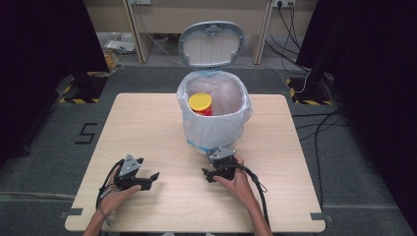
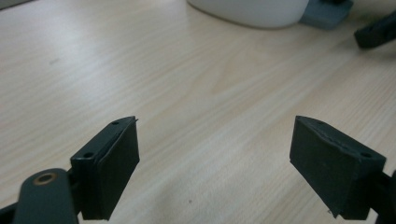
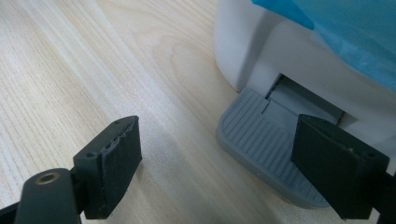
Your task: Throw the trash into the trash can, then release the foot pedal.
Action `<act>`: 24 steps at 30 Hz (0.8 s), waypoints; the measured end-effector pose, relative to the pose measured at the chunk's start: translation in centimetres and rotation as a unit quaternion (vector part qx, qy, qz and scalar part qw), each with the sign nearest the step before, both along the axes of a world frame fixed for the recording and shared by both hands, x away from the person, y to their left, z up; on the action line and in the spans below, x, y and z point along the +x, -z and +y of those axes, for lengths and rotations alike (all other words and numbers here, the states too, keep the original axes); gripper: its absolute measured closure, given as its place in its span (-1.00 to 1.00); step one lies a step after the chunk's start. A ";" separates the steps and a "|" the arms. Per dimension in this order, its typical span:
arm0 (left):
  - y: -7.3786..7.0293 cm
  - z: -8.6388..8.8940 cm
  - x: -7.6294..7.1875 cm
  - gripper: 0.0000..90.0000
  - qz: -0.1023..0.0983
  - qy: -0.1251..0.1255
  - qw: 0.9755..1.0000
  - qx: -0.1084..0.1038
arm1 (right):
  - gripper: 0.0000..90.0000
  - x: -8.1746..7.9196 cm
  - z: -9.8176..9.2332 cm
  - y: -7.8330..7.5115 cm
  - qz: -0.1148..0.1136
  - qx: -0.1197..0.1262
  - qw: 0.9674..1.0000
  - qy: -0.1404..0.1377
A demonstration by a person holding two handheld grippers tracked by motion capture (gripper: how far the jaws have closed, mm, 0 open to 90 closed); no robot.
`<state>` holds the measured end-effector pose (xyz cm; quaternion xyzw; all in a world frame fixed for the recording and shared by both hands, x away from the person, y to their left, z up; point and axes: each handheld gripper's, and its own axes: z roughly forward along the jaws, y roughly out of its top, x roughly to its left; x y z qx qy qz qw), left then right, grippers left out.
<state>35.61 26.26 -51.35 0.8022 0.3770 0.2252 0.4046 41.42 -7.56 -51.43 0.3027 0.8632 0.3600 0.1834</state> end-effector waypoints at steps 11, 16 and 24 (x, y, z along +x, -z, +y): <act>1.1 0.0 0.0 -0.66 0.047 0.013 0.999 0.020 | -0.64 0.0 0.0 0.0 -0.002 -0.001 1.000 -0.002; 1.1 0.3 0.3 -0.66 0.066 0.015 0.998 0.006 | -0.64 0.0 0.0 0.0 -0.002 -0.002 1.000 -0.001; 1.1 0.2 0.3 -0.66 0.066 0.017 0.998 0.006 | -0.64 0.0 0.1 0.0 -0.003 -0.003 1.000 -0.001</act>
